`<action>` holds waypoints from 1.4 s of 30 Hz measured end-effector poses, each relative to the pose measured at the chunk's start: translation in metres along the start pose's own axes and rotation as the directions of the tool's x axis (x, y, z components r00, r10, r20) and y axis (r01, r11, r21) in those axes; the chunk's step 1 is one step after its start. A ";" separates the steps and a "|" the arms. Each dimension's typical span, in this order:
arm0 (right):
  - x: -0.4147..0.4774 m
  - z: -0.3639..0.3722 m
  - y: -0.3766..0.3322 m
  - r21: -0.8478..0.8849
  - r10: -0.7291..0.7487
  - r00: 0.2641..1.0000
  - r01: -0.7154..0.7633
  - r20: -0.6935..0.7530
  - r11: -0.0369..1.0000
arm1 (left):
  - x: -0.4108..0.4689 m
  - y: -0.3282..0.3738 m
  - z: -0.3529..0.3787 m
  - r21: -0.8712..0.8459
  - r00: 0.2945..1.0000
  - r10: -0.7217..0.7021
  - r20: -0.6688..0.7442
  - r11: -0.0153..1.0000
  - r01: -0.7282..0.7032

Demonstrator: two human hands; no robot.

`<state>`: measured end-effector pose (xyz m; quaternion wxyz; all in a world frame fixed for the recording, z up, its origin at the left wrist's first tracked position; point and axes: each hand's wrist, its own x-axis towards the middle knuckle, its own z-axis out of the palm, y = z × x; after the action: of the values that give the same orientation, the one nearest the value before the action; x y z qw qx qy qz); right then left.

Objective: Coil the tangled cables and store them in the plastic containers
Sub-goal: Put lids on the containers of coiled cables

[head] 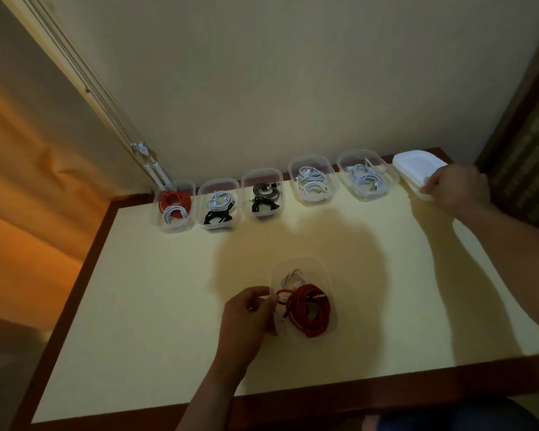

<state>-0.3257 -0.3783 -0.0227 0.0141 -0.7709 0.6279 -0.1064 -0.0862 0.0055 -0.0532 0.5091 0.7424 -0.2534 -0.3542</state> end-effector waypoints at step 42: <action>-0.071 -0.032 -0.043 0.234 -0.131 0.939 0.211 -0.317 0.949 | -0.002 -0.004 0.001 0.062 0.999 0.020 -0.044 0.998 -0.018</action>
<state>-0.3029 -0.2968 0.0049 0.0130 -0.7892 0.5329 -0.3049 -0.0881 0.0083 -0.0564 0.4948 0.7631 -0.2598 -0.3245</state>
